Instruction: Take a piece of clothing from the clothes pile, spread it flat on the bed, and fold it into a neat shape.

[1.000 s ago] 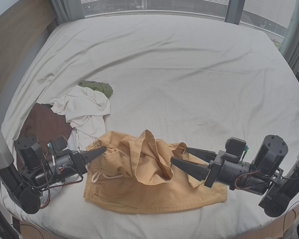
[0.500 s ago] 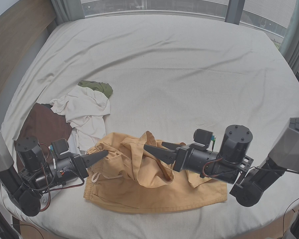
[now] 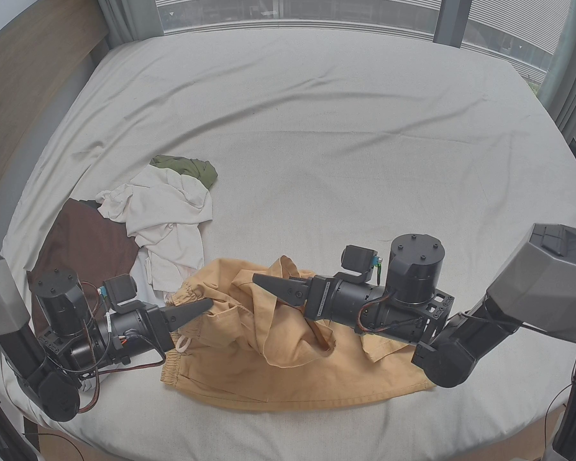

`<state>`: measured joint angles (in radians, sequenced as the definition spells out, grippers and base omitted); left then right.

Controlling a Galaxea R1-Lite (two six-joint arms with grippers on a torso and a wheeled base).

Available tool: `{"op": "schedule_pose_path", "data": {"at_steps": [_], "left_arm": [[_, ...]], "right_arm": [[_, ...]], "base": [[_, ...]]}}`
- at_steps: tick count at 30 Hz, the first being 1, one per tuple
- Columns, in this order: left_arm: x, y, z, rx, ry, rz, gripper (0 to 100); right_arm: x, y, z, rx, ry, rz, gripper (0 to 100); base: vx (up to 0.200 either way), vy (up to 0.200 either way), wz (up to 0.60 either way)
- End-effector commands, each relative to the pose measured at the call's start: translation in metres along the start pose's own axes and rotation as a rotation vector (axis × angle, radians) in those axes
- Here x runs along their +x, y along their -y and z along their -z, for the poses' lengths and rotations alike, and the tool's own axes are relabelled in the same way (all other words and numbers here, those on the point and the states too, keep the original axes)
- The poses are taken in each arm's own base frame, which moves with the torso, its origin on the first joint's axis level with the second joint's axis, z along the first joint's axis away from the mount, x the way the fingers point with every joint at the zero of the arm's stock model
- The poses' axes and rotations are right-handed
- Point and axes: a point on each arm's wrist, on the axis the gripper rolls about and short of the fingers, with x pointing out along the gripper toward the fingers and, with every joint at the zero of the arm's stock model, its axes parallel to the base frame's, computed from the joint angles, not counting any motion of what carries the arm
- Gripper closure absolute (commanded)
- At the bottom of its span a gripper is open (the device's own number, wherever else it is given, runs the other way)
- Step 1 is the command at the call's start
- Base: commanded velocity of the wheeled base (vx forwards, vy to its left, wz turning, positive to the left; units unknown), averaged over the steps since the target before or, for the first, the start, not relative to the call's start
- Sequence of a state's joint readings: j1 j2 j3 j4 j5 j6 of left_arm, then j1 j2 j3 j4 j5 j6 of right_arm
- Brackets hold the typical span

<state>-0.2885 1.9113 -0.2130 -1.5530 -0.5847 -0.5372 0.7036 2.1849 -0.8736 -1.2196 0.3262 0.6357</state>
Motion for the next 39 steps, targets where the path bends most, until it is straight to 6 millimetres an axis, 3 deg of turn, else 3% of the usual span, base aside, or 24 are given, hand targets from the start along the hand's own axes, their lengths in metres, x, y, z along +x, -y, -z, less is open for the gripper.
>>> {"op": "schedule_pose_path", "data": {"at_steps": [1,6,7,13,18,23,26,36,37,39], "left_arm": [[0.000,0.002,0.002,0.001,-0.008,0.007,100],[0.000,0.003,0.002,0.001,-0.009,0.008,100],[0.000,0.003,0.003,0.001,-0.010,0.007,100],[0.000,0.002,0.003,-0.001,-0.012,0.005,100],[0.001,0.002,0.001,0.003,-0.005,0.007,100],[0.001,0.001,-0.001,0.007,0.005,0.006,100],[0.001,0.001,-0.001,0.005,0.004,0.005,100],[0.001,0.001,-0.001,0.006,0.004,0.005,100],[0.001,0.001,-0.001,0.007,0.005,0.006,100],[0.001,0.001,-0.001,0.007,0.005,0.006,100]], "right_arm": [[0.009,0.006,0.006,0.004,-0.014,0.006,0],[0.018,0.009,0.007,0.001,-0.008,-0.001,0],[0.019,0.010,0.007,0.001,-0.005,-0.003,100],[0.022,0.011,0.011,0.007,0.000,0.006,100],[0.018,0.009,0.004,0.013,0.029,0.000,100],[-0.009,-0.019,-0.020,0.025,0.088,-0.047,100],[-0.020,-0.026,-0.027,0.049,0.103,-0.055,100],[-0.024,-0.010,-0.013,0.086,0.054,0.000,100],[-0.022,-0.008,-0.010,0.088,0.048,0.001,0],[-0.019,-0.003,-0.003,0.095,0.029,0.012,0]], "base": [[0.000,0.000,0.00],[0.000,0.000,0.00],[0.000,0.000,0.00],[0.000,0.000,0.00],[0.000,0.000,0.00],[0.000,0.000,0.00],[0.000,0.000,0.00],[0.000,0.000,0.00],[0.000,0.000,0.00],[0.000,0.000,0.00]]}}
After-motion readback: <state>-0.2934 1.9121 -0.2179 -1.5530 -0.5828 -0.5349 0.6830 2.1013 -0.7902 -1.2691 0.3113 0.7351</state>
